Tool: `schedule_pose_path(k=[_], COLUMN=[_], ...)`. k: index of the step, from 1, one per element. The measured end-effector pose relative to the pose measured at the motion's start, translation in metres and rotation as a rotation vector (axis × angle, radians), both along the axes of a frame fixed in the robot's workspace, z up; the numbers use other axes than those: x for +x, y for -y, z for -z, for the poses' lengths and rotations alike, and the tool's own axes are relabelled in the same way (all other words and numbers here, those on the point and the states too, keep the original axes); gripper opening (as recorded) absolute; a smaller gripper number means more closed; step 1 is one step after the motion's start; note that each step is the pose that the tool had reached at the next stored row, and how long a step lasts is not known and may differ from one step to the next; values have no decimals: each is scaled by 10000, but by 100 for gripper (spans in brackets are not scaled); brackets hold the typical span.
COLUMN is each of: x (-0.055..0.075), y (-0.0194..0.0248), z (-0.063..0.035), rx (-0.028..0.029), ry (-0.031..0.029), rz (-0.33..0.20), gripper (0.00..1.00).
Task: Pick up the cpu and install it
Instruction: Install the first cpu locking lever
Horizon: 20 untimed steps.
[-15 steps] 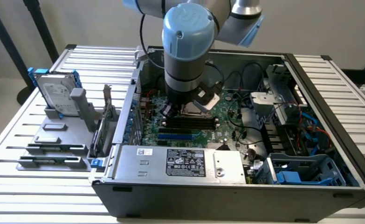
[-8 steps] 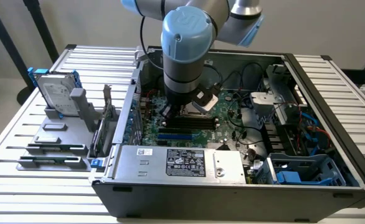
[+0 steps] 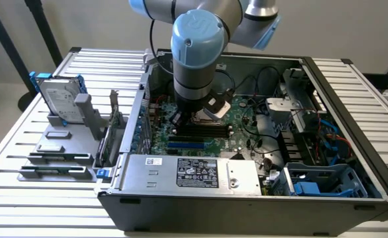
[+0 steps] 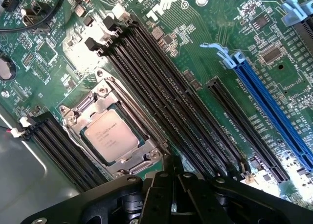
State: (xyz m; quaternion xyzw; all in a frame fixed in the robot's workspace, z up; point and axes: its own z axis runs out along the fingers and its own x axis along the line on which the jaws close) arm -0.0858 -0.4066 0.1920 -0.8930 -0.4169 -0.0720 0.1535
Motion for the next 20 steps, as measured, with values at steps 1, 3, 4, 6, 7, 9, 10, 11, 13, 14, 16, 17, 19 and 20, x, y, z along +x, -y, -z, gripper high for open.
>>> schedule_pose_path(k=[1,3,4,6,7,9,10,11,13,14,16,17,19,20], x=[0,0,-1,-2,-2,-4,-5,-7,-10,-11,-14,-14,-15,-15], y=[-5,-10,-11,-11,-11,-11,-11,-12,-12,-12,-11,-11,-27,-50], z=[1,1,1,1,1,-3,-10,-17,-37,-49,-70,-77,-99,-108], rx=[1,-2,-10,-35,-48,-66,-70,-71,-79,-91,-112,-117,-116,-116], ry=[0,1,0,0,0,0,-1,-1,-1,-6,-11,-11,-11,-10], rz=[-4,-15,-21,-36,-42,-56,-63,-68,-79,-84,-92,-96,-114,-129], gripper=[11,11,11,11,11,11,11,11,11,11,11,11,11,11])
